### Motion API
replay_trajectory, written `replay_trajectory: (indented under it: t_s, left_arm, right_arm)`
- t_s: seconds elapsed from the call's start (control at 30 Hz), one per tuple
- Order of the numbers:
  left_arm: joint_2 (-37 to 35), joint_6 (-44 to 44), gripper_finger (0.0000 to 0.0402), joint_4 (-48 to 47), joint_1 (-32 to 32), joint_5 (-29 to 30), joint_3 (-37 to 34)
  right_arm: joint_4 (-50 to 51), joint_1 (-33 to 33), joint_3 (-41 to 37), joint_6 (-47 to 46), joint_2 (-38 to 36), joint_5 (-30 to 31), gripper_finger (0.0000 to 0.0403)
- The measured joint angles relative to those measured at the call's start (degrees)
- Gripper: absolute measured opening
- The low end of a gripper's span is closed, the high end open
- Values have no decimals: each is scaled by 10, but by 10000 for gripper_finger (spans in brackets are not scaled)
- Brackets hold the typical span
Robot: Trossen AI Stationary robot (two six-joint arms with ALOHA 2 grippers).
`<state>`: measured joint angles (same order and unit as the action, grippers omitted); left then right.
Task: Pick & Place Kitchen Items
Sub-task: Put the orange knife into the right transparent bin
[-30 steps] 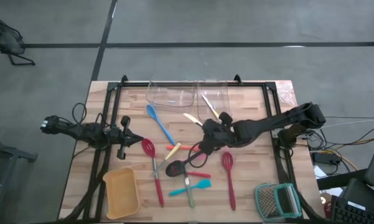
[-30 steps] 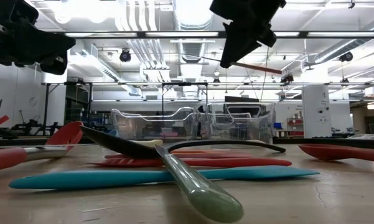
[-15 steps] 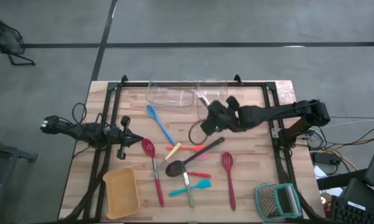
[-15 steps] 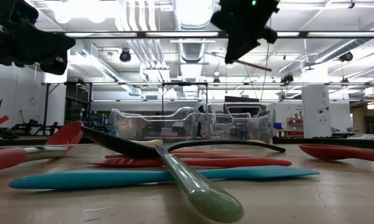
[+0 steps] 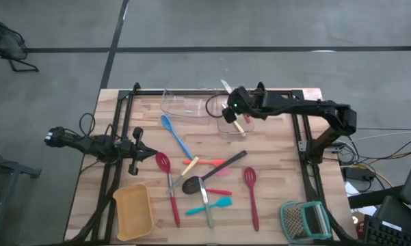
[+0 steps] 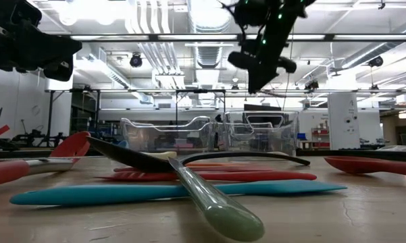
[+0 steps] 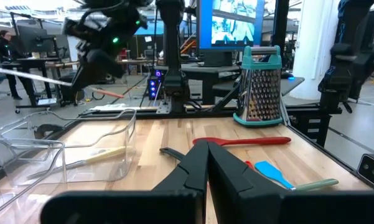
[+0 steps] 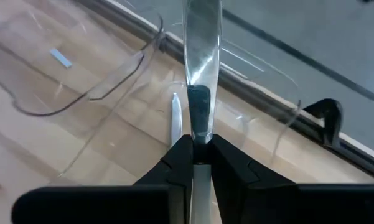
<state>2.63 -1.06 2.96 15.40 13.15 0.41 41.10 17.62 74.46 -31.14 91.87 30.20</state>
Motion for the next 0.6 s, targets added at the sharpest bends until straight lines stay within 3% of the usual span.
replay_trajectory:
  t_s: [0.43, 0.6]
  left_arm:
    - [0, 0, 12, 0, 0, 0, 0]
    - [0, 0, 12, 0, 0, 0, 0]
  right_arm:
    - [2, 36, -1, 14, 99, -24, 34]
    - [1, 39, -1, 13, 121, -35, 50]
